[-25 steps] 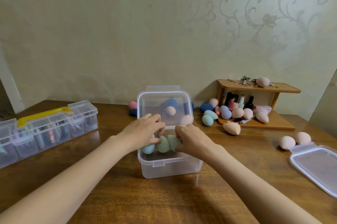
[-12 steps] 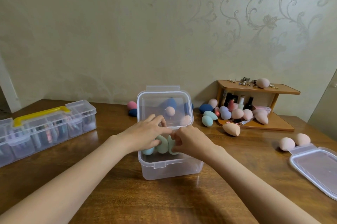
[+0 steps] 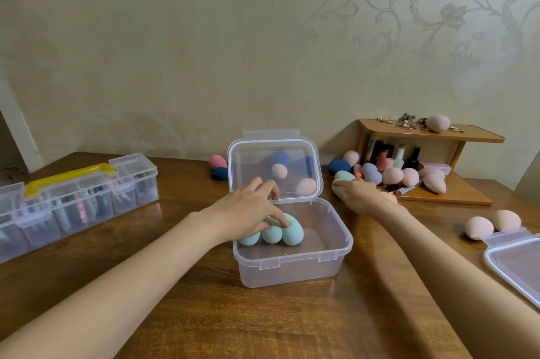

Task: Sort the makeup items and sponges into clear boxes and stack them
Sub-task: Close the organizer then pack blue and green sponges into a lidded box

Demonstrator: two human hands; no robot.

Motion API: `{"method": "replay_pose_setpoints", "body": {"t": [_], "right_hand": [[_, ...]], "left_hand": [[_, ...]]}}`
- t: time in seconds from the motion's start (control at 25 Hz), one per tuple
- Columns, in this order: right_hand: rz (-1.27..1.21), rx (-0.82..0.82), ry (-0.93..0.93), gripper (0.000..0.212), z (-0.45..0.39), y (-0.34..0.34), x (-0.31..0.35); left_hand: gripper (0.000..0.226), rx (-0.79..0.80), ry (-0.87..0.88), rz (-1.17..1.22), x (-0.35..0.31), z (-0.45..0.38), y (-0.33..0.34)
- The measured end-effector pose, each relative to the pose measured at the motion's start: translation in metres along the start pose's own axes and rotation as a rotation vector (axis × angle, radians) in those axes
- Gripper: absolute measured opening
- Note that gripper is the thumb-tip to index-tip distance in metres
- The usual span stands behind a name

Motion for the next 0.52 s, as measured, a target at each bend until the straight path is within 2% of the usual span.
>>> {"method": "replay_pose_setpoints", "body": {"t": [0.04,0.08,0.2,0.28,0.32,0.4,0.52], "right_hand": [[-0.012,-0.004,0.012,0.037,-0.004,0.009,-0.002],[-0.051,-0.077,0.013,0.034,-0.008,0.008,-0.002],[-0.304,-0.406,0.056,0.021,0.004,-0.031,0.0],[-0.533,-0.546,0.037,0.016,0.027,-0.068,0.004],[-0.638,-0.549,0.0,0.017,0.039,-0.081,0.008],[-0.706,-0.417,-0.118,0.028,0.061,-0.092,0.03],[-0.283,-0.248,-0.259,0.031,0.086,-0.071,0.072]], "left_hand": [[0.038,0.0,0.0,-0.003,0.0,0.0,0.0],[0.038,0.003,0.001,-0.007,-0.001,0.0,0.0],[0.038,0.01,0.011,-0.037,-0.002,0.001,0.001],[0.037,0.009,0.024,-0.058,-0.002,0.002,0.001],[0.037,0.014,0.026,-0.066,-0.004,0.001,0.001],[0.039,0.03,0.014,-0.092,-0.006,0.0,0.001],[0.045,0.034,-0.007,-0.157,-0.014,0.001,0.0]]}}
Point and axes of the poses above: each hand's wrist, its own z-axis away from the middle knuckle, its own y-axis out of the palm, x = y × z, the point moved 7 cm from there along -z, towards the middle knuckle, and after that the axes turned 5 degrees about z, right-handed, at the moved point
